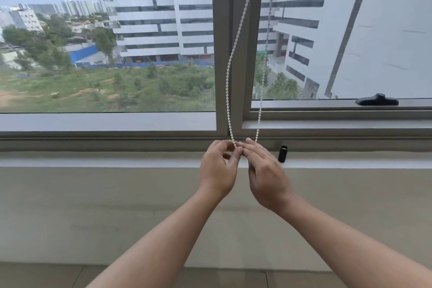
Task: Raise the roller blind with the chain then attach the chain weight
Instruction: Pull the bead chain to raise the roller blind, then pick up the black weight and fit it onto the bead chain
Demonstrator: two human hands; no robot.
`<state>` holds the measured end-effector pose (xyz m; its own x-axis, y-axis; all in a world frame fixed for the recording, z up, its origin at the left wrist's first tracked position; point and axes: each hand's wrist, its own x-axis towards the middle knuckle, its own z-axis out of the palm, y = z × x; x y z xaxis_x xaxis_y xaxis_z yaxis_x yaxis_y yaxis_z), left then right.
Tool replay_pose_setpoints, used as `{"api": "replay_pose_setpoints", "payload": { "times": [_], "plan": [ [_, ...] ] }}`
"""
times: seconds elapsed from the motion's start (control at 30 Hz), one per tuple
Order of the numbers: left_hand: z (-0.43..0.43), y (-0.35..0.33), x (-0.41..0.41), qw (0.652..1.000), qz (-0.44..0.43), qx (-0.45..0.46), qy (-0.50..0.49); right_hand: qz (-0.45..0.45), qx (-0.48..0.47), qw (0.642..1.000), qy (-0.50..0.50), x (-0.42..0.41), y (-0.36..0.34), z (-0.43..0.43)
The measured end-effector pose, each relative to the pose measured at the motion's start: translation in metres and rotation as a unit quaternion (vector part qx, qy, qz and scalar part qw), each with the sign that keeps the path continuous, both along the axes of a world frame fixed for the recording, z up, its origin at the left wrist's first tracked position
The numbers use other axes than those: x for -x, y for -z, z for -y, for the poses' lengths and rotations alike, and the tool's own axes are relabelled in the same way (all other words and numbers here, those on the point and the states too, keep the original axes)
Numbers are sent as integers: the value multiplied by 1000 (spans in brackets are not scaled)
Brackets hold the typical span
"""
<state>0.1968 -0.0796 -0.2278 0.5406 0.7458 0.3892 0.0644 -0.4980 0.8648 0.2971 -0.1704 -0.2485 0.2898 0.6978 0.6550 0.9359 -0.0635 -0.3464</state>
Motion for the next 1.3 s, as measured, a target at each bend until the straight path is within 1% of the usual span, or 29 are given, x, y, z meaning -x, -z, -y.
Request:
{"api": "replay_pose_setpoints", "payload": {
  "times": [0.2,0.27,0.4,0.53,0.6,0.67,0.77,0.9,1.0,1.1,1.3],
  "plan": [
    [-17,-6,-1,999,16,3,30,10,-1,1000,26,0,-9,-9],
    [-26,-6,0,999,16,-12,46,2,-5,999,33,3,-14,-12],
    [-46,-4,2,997,-6,-34,71,-3,-51,996,67,7,-24,-16],
    [-64,6,11,993,-48,-44,95,-48,-106,985,128,7,-24,-19],
    [-73,13,15,992,-70,-49,91,-68,-127,974,173,5,-18,-17],
    [-80,23,15,991,-97,-53,82,-110,-136,961,216,1,-10,-14],
    [-83,40,8,985,-146,-51,81,-191,-117,937,268,-9,7,-6],
    [-75,59,-17,975,-188,-60,99,-256,-66,915,306,-35,27,3],
    [-68,64,-43,969,-212,-66,106,-287,-32,903,316,-64,38,5],
    [-62,64,-72,963,-234,-82,108,-301,0,901,312,-96,45,3],
    [-52,65,-128,954,-272,-89,92,-331,24,893,305,-153,54,-14]
  ]
}}
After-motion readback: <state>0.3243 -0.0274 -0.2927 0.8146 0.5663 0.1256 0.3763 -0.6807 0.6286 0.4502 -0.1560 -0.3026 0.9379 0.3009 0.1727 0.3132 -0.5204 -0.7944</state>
